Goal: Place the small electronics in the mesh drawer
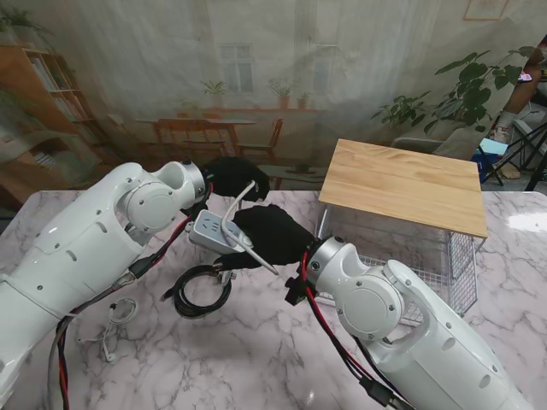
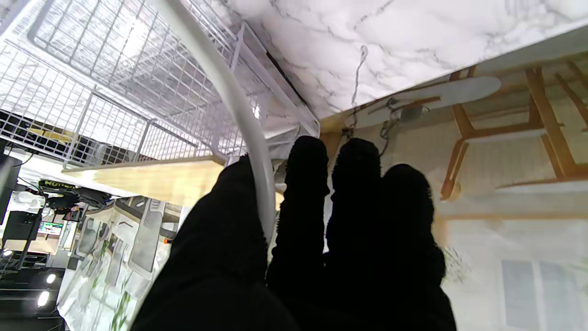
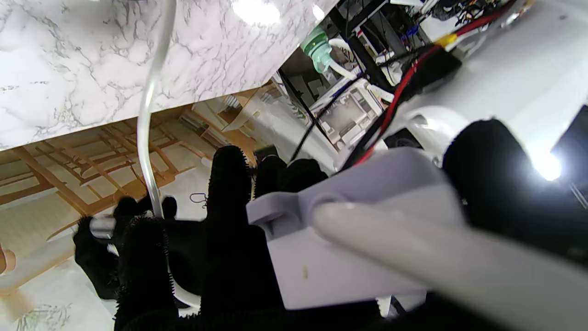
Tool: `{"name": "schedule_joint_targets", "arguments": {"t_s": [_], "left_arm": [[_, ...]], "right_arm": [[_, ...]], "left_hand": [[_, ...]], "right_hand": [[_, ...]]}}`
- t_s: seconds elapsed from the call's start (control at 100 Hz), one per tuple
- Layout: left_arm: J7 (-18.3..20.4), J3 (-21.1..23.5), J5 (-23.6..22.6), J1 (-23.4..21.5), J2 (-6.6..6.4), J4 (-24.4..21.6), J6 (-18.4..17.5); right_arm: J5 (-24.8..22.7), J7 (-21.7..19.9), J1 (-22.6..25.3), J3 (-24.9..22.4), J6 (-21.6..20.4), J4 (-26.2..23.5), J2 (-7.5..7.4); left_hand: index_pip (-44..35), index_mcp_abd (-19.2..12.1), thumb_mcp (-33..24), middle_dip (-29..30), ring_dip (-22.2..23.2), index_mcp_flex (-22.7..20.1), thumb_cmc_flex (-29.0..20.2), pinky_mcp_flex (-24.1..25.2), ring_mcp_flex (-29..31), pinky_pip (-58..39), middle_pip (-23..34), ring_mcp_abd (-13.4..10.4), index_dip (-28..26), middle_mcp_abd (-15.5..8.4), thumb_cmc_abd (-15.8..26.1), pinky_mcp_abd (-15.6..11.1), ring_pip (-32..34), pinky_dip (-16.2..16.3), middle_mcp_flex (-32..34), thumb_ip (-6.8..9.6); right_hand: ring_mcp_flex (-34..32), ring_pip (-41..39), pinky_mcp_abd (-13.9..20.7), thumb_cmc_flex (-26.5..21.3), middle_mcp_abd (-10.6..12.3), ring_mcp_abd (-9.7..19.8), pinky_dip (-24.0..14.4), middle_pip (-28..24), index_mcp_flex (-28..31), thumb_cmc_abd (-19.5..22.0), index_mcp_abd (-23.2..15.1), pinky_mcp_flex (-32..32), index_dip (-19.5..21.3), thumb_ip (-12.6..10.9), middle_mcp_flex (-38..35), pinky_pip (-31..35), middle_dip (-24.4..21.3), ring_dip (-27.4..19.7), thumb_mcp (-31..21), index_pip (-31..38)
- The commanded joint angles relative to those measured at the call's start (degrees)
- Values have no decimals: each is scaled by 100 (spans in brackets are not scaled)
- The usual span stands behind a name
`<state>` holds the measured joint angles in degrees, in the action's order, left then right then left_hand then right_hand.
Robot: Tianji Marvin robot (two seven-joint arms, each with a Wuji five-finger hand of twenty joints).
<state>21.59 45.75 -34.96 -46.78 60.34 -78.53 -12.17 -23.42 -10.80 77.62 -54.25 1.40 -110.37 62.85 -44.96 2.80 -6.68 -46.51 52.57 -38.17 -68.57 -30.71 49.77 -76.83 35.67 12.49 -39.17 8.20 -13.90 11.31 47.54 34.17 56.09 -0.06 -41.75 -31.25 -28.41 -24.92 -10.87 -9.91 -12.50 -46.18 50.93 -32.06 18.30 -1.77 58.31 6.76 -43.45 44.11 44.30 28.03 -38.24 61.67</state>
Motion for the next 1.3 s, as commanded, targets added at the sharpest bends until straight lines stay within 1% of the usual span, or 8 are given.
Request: {"name": "schedule_joint_targets", "arguments": {"t_s": [0.0,0.28,0.5,0.75,0.96,1.06,1.18,1.29], "left_arm": [[104,-79,12,-4,78,82,50],[202,-418,40,25,62,194,28],[256,-509,-72,-14,19,279,-66],[291,-625,-86,31,11,425,-23],[359,-632,-209,-23,-52,304,-346],[473,-489,-278,-146,-114,143,-504],[635,-296,-468,-299,-209,-73,-813],[780,-80,-508,-486,-273,-306,-1002]], "right_arm": [[18,86,77,-61,47,-94,43],[12,396,194,-267,162,-181,114],[-58,625,245,-444,256,-219,162],[-117,891,280,-626,367,-232,219],[-261,1005,278,-717,430,-199,234],[-442,1071,266,-748,449,-136,234],[-469,1094,225,-776,557,-71,242],[-552,1165,149,-770,658,22,259]], "left_hand": [[-274,-438,-179,51,69,-142,-532,17,15,-128,109,175,32,85,415,-180,200,126,72,236],[-272,-431,-162,60,66,-127,-540,32,-5,-124,104,182,59,89,431,-175,195,131,47,236],[-238,-406,-158,84,49,-92,-538,40,-21,-113,79,190,109,75,418,-177,168,127,20,222],[-210,-378,-185,154,5,-96,-540,81,-47,-66,23,237,176,99,431,-160,103,107,0,194],[-240,-382,-183,171,2,-94,-540,46,-17,-84,48,209,172,78,429,-182,127,107,18,178],[-266,-385,-192,164,13,-102,-540,25,7,-110,78,214,158,87,427,-174,161,115,34,183],[-298,-405,-185,154,24,-114,-540,-7,33,-147,107,198,134,79,430,-165,199,125,56,181],[-316,-411,-182,145,28,-119,-540,-28,54,-162,122,193,114,77,435,-164,217,126,75,182]], "right_hand": [[-106,-500,19,-1080,552,179,99,-495,953,1312,-872,1,143,-19,-288,53,179,72,-1560,392],[-86,-557,35,-1084,547,182,89,-526,931,1349,-863,-1,158,-21,-260,85,174,94,-1532,386],[-74,-582,35,-1097,541,186,86,-544,917,1365,-851,17,167,-26,-247,91,162,99,-1507,387],[-58,-595,45,-1105,545,192,86,-557,897,1390,-848,29,176,-28,-221,88,154,99,-1470,389],[-45,-608,54,-1122,538,187,85,-571,872,1401,-839,34,181,-31,-210,84,151,103,-1444,389],[-53,-621,52,-1124,537,184,80,-581,866,1406,-837,28,183,-36,-214,87,149,106,-1442,407],[-41,-651,56,-1129,520,179,79,-607,857,1425,-815,45,184,-40,-203,78,157,118,-1432,424],[-29,-675,57,-1136,516,184,76,-621,851,1436,-805,58,182,-43,-193,71,154,127,-1420,434]]}}
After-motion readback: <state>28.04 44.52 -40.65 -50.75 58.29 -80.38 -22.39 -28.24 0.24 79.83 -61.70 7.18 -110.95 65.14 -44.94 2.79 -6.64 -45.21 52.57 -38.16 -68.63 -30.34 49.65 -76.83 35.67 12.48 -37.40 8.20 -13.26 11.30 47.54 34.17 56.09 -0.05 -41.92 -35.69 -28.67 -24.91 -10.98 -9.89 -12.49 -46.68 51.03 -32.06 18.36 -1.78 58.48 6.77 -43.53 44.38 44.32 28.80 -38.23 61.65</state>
